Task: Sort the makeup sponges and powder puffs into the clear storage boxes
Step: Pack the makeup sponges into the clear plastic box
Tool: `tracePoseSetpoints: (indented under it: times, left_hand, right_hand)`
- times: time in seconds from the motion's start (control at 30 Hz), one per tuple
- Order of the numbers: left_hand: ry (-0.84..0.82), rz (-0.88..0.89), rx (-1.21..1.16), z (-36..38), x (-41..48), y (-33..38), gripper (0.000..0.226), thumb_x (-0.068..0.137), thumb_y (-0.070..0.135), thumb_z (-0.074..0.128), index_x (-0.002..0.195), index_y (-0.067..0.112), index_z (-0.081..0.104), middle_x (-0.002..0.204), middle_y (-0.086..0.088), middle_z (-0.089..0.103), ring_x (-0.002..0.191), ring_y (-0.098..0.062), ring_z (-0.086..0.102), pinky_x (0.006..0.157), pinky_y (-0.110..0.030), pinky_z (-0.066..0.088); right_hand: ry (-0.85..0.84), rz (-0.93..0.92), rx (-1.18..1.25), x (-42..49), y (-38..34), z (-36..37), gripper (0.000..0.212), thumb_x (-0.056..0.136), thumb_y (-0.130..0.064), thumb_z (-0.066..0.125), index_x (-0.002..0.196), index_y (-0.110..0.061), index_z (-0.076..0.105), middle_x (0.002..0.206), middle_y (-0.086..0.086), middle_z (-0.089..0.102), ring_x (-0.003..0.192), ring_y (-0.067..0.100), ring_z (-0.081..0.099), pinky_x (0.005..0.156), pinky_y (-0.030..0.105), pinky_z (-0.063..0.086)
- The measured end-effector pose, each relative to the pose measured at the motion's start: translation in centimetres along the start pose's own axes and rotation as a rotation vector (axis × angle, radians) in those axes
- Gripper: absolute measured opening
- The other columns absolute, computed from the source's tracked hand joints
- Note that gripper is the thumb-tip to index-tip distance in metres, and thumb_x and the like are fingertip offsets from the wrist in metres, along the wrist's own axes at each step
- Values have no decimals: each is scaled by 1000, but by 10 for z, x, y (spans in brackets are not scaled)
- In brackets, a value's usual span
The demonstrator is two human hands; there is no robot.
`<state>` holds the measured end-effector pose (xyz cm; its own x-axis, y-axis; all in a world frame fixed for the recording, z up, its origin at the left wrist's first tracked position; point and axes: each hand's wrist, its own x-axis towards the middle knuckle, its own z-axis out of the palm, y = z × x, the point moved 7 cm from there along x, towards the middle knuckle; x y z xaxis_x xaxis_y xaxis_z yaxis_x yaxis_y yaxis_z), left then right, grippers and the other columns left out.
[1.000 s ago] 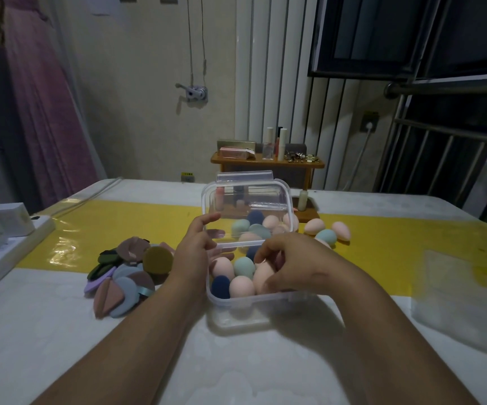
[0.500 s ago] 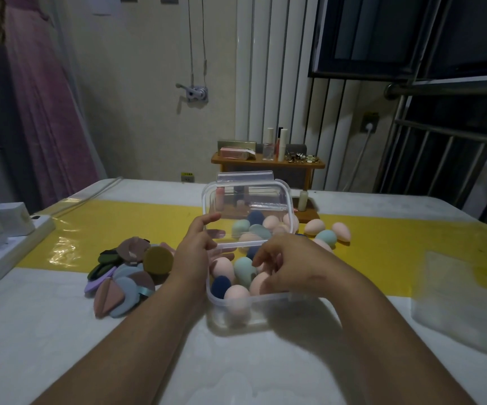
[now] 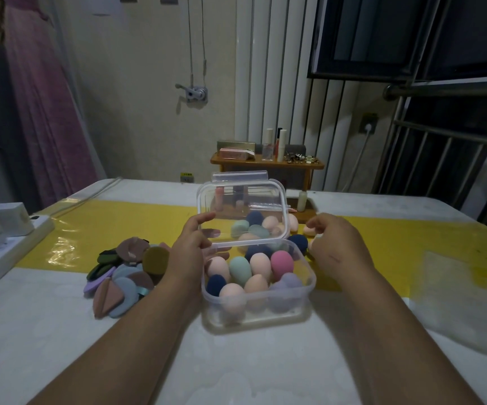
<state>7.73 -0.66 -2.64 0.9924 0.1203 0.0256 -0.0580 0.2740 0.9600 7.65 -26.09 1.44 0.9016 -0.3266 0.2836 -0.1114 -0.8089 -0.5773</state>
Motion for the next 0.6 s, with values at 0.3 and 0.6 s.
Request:
tracePoseSetpoints:
  times: [0.3, 0.6]
  left_hand:
    - [21, -22, -12, -1, -2, -2, 52, 84, -1, 32, 110, 30, 65, 115, -12, 57, 107, -41, 60, 83, -47, 56]
    - [21, -2, 17, 0, -1, 1, 52, 86, 1, 31, 111, 31, 65, 114, -12, 56, 104, -40, 60, 80, -44, 56]
  right_hand:
    - [-92, 174, -247, 4, 31, 20, 22, 95, -25, 60, 116, -19, 57, 112, 7, 60, 91, 25, 54, 73, 32, 45]
    - [59, 130, -63, -4, 13, -7, 31, 87, -23, 68, 111, -15, 50, 109, 11, 55, 85, 27, 49, 59, 29, 34]
